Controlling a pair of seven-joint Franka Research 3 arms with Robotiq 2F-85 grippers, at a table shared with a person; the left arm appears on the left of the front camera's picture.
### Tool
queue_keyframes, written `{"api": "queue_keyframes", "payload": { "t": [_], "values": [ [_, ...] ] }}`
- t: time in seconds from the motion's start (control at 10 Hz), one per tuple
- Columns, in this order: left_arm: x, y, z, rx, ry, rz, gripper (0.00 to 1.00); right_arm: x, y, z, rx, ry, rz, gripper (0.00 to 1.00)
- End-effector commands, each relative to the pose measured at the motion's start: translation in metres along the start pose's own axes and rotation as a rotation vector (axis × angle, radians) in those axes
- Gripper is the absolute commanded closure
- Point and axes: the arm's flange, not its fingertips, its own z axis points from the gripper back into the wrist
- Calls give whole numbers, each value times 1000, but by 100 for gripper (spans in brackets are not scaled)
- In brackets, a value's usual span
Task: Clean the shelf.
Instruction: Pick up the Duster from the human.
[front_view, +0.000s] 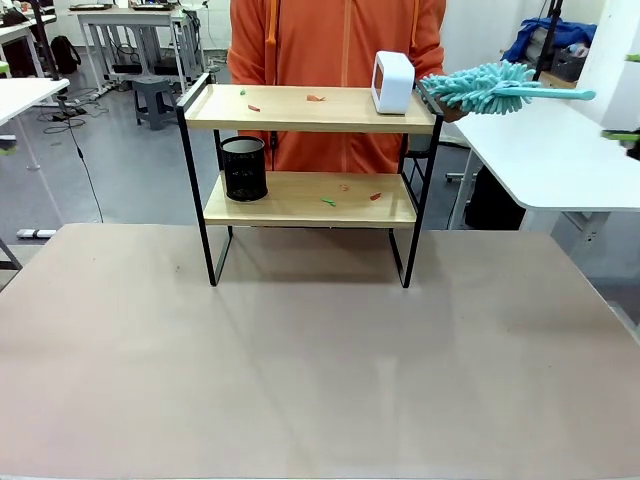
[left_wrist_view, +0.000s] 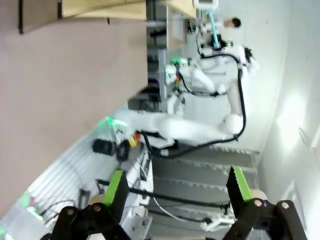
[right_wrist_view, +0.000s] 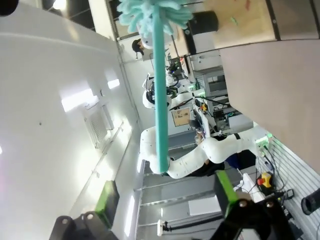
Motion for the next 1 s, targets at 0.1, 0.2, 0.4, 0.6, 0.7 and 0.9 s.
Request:
{"api": "queue_keyframes", "payload": {
  "t": [0.1,0.2,0.4,0.6,0.7,0.9],
  "values": [
    [13,27,-26,37,97,63,0,0,9,-38,-83,-60,-66,0],
    [6,12,-13,-10,49,27,0,3,9,-48,-83,-59,-76,0],
    [6,12,-13,-10,49,27,0,10,8,-64,-106,-124,-79,0],
    [6,12,-13,-10,49,27,0,17,6,-73,-84,-159,-85,0],
    [6,12,-13,-10,49,27,0,19,6,-77,-76,-164,-79,0],
    [6,12,-13,-10,49,27,0,27,6,-85,-50,-185,-37,0]
  ]
}}
